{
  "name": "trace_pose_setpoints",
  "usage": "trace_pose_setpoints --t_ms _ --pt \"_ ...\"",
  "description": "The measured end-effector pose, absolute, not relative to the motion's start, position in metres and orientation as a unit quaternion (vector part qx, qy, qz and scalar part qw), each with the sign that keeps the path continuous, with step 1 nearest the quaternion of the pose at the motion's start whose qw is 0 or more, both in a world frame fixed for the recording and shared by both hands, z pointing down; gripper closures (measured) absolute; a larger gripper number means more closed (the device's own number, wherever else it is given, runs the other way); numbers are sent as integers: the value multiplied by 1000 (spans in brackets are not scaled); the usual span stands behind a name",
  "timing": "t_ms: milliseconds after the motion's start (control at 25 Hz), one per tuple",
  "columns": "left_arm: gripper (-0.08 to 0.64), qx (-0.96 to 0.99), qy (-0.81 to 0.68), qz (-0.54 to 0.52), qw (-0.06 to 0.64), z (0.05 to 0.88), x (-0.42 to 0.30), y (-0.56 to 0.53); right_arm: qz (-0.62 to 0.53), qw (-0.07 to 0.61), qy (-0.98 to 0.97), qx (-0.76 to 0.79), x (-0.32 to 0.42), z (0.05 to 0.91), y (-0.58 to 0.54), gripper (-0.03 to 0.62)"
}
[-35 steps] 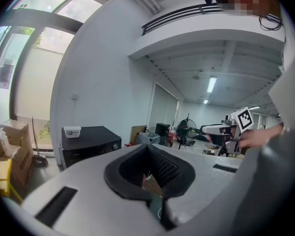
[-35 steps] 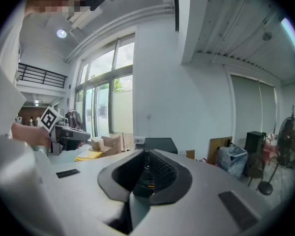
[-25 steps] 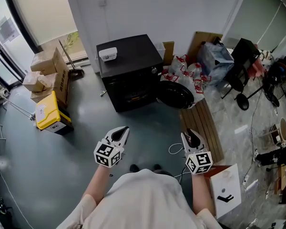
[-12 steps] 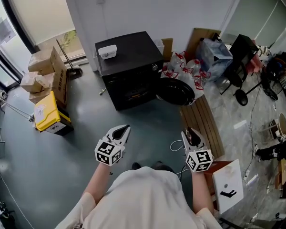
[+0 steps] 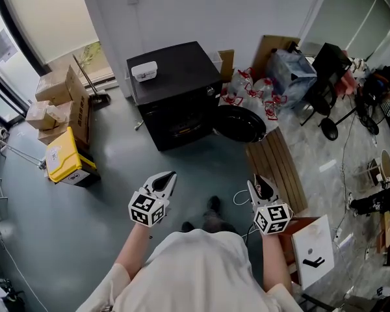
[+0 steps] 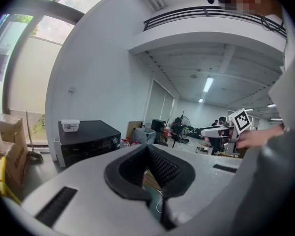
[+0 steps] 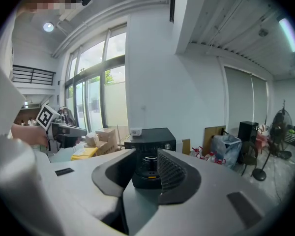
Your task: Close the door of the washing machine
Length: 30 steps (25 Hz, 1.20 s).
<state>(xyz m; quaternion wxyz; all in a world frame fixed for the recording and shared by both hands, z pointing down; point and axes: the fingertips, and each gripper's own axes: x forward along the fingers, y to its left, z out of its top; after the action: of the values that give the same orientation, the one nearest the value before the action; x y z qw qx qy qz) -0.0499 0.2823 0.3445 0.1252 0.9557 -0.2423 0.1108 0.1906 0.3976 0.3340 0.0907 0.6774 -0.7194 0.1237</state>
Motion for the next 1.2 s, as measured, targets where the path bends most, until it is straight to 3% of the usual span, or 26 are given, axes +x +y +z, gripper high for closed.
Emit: trace_pose_setpoints --t_ms 360,1200 --pt "551 953 -244 124 129 361 -2 231 142 95 -725 668 235 359 336 443" --pt "551 945 -210 194 157 419 209 87 211 117 -742 626 410 440 173 443"
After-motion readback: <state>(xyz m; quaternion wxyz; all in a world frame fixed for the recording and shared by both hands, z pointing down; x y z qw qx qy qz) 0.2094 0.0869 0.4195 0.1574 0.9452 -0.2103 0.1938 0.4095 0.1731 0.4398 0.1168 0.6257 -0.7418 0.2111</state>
